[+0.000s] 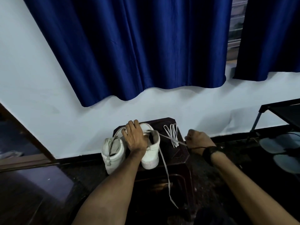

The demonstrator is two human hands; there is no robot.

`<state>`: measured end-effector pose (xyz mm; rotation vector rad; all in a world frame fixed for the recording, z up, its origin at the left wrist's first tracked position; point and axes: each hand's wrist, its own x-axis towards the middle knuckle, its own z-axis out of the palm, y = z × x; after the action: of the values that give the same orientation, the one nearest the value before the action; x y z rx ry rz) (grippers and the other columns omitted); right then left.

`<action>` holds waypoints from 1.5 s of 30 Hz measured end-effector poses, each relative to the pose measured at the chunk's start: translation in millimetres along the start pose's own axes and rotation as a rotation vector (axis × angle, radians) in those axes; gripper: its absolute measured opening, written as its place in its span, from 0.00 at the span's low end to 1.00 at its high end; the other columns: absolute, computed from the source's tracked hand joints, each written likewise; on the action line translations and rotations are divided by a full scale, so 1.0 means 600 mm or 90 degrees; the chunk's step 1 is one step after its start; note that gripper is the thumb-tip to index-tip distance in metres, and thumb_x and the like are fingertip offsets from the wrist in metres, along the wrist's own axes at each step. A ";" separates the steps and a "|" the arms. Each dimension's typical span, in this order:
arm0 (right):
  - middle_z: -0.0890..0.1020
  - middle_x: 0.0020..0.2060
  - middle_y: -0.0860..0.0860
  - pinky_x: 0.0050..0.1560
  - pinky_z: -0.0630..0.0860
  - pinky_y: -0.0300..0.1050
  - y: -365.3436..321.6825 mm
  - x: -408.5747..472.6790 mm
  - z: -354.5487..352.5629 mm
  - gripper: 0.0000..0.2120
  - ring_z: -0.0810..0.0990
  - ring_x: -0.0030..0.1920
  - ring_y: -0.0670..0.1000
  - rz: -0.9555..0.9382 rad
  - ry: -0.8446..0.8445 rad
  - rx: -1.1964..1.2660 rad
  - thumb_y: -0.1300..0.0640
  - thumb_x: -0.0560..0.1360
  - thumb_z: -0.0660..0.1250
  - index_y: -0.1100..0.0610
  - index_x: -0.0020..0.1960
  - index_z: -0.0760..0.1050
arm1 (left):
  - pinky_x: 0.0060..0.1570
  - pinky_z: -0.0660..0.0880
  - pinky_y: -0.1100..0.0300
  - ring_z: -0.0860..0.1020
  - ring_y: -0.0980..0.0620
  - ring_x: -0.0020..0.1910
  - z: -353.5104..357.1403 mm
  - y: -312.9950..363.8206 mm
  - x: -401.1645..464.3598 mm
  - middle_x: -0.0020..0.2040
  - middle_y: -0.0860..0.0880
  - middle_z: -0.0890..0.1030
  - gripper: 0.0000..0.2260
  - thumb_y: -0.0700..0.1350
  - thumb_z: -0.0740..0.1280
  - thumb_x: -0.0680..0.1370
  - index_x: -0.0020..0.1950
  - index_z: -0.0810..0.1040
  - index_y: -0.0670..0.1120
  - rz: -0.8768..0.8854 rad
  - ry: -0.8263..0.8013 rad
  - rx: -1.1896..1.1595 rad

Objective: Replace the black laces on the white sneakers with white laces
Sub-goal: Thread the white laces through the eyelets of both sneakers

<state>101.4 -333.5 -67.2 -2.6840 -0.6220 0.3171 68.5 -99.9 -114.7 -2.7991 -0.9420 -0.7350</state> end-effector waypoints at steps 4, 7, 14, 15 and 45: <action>0.81 0.29 0.53 0.23 0.65 0.36 -0.018 -0.071 0.008 0.06 0.68 0.21 0.44 -0.186 -0.274 0.540 0.59 0.81 0.58 0.59 0.47 0.71 | 0.53 0.65 0.50 0.72 0.47 0.52 -0.001 0.004 0.001 0.52 0.48 0.73 0.29 0.50 0.76 0.57 0.54 0.69 0.49 -0.029 -0.002 0.016; 0.80 0.32 0.56 0.19 0.59 0.33 -0.025 -0.090 0.072 0.02 0.62 0.20 0.43 -0.258 -0.435 0.495 0.60 0.79 0.60 0.57 0.48 0.67 | 0.51 0.65 0.51 0.72 0.48 0.52 -0.003 0.008 -0.003 0.52 0.49 0.73 0.28 0.47 0.74 0.57 0.54 0.69 0.49 -0.047 -0.033 0.024; 0.85 0.37 0.54 0.33 0.70 0.36 -0.046 -0.113 0.199 0.07 0.75 0.29 0.40 -0.206 -0.191 0.399 0.53 0.81 0.58 0.51 0.44 0.68 | 0.49 0.65 0.54 0.71 0.46 0.50 0.002 -0.005 0.000 0.50 0.49 0.74 0.26 0.46 0.74 0.56 0.52 0.73 0.49 0.034 0.073 -0.159; 0.85 0.37 0.53 0.37 0.71 0.37 -0.057 -0.122 0.212 0.07 0.77 0.32 0.40 -0.233 -0.165 0.368 0.53 0.81 0.58 0.51 0.44 0.69 | 0.49 0.66 0.54 0.71 0.46 0.49 0.000 -0.007 -0.004 0.48 0.50 0.74 0.23 0.43 0.72 0.57 0.50 0.73 0.49 0.056 0.109 -0.217; 0.82 0.51 0.56 0.49 0.75 0.44 -0.088 0.006 0.162 0.11 0.80 0.54 0.58 0.077 0.109 0.245 0.53 0.73 0.64 0.54 0.52 0.80 | 0.58 0.73 0.51 0.82 0.48 0.52 -0.018 0.025 -0.038 0.50 0.55 0.85 0.20 0.55 0.68 0.61 0.52 0.72 0.56 0.002 -0.128 -0.378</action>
<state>56.0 -258.3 -135.0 -2.3487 -0.3107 0.2109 57.4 -127.1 -115.2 -3.4425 -0.8571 -0.8627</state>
